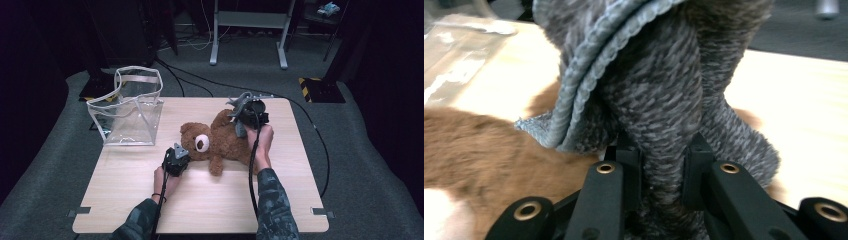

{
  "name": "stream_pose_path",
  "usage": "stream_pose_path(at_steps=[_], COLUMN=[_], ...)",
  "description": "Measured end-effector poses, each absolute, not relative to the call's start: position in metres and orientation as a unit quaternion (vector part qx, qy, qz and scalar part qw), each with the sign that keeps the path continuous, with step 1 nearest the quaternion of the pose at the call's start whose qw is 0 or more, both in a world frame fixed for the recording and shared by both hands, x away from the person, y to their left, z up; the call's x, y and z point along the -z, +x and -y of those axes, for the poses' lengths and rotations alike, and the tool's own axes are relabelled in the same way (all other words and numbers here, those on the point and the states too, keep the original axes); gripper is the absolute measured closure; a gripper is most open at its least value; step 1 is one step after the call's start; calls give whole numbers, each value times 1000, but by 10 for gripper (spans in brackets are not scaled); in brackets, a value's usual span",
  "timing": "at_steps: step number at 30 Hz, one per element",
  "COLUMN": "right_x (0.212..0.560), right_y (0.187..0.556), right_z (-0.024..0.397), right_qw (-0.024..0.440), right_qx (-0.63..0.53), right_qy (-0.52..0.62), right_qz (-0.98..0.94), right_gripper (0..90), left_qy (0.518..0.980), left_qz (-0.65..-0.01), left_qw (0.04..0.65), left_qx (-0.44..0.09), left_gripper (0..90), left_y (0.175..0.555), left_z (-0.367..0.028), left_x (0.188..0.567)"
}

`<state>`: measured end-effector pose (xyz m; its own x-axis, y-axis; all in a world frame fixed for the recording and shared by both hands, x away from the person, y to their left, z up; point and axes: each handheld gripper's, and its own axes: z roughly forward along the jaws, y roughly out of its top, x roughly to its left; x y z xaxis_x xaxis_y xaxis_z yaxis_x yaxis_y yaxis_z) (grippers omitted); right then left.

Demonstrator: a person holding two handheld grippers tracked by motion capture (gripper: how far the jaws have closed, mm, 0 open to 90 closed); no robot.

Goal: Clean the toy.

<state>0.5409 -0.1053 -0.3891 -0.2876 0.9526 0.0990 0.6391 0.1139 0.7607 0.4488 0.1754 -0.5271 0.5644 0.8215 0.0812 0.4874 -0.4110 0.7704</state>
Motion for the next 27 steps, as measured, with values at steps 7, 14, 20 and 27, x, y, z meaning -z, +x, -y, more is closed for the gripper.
stream_pose_path(at_steps=[7, 14, 20, 27], right_x=[412, 427, 411, 399], right_y=[553, 549, 526, 515], right_z=[109, 164, 182, 150], right_qw=[225, 241, 249, 218], right_qx=[-314, -249, -314, -372], right_qy=[575, 634, 622, 553], right_qz=[-722, -691, -673, -713], right_gripper=[760, 760, 758, 756], left_qy=[807, 807, 805, 807], left_qz=[-406, -406, -406, -405], left_qw=[362, 361, 363, 359], left_qx=[-232, -232, -236, -235], left_gripper=[899, 899, 899, 899], left_y=[449, 449, 449, 449], left_z=[-176, -176, -175, -175], left_x=[527, 527, 528, 527])
